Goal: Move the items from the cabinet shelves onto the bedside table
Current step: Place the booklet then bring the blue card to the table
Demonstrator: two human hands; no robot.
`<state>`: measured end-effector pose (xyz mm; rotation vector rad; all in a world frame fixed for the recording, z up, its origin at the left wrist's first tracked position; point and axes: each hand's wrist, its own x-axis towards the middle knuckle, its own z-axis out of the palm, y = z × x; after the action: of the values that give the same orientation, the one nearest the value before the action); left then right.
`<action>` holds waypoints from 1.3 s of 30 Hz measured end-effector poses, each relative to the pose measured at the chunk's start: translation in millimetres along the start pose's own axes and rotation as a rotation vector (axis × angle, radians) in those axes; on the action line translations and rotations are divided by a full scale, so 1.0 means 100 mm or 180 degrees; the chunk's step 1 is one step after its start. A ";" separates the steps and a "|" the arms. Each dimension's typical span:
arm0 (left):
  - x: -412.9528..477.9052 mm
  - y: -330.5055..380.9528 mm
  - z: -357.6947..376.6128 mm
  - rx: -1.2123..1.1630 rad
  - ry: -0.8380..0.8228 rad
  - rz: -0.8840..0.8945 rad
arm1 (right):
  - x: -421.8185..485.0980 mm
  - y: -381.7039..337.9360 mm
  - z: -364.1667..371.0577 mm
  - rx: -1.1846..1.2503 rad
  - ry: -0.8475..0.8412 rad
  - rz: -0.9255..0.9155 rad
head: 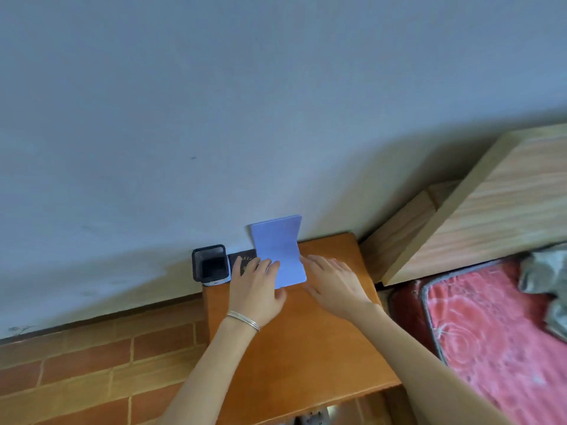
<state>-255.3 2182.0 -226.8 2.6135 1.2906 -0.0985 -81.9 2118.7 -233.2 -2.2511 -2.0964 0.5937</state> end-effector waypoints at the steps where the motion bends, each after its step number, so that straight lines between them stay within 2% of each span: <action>1: -0.04 0.08 -0.19 0.0001 0.0204 0.0232 | -0.16 0.02 -0.19 -0.0026 0.0113 0.0050; 4: -0.15 0.39 -0.69 -0.0044 0.0496 0.0856 | -0.68 0.14 -0.69 -0.0061 0.0755 0.0193; 9: -0.32 1.01 -1.22 0.0026 0.0393 0.1816 | -1.69 0.21 -1.08 -0.0108 0.1342 0.0986; 13: -0.53 1.58 -1.41 0.0182 0.0102 0.2918 | -2.66 -0.04 -0.96 -0.0231 0.1510 0.1912; 19: -1.25 2.45 -1.51 0.0414 -0.0213 0.4485 | -4.14 -0.83 -0.77 -0.0058 0.1567 0.3689; 25: -2.72 3.23 -1.46 0.0219 -0.0368 0.6170 | -5.60 -2.25 -0.45 0.0052 0.1819 0.5495; 30: -4.32 3.48 -1.52 -0.0234 -0.0495 0.7394 | -6.46 -3.77 -0.28 0.0047 0.1922 0.6800; 34: -5.67 3.24 -1.62 -0.0401 -0.0678 0.8137 | -6.85 -4.99 -0.17 -0.0034 0.1916 0.7576; 39: -7.24 2.58 -1.70 -0.0600 -0.0954 0.8767 | -7.20 -6.46 0.13 -0.0014 0.1681 0.8297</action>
<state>-500.4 1507.4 97.9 1.6557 -2.2823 0.1095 -728.9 1489.4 114.7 -2.7452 1.7045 -0.2932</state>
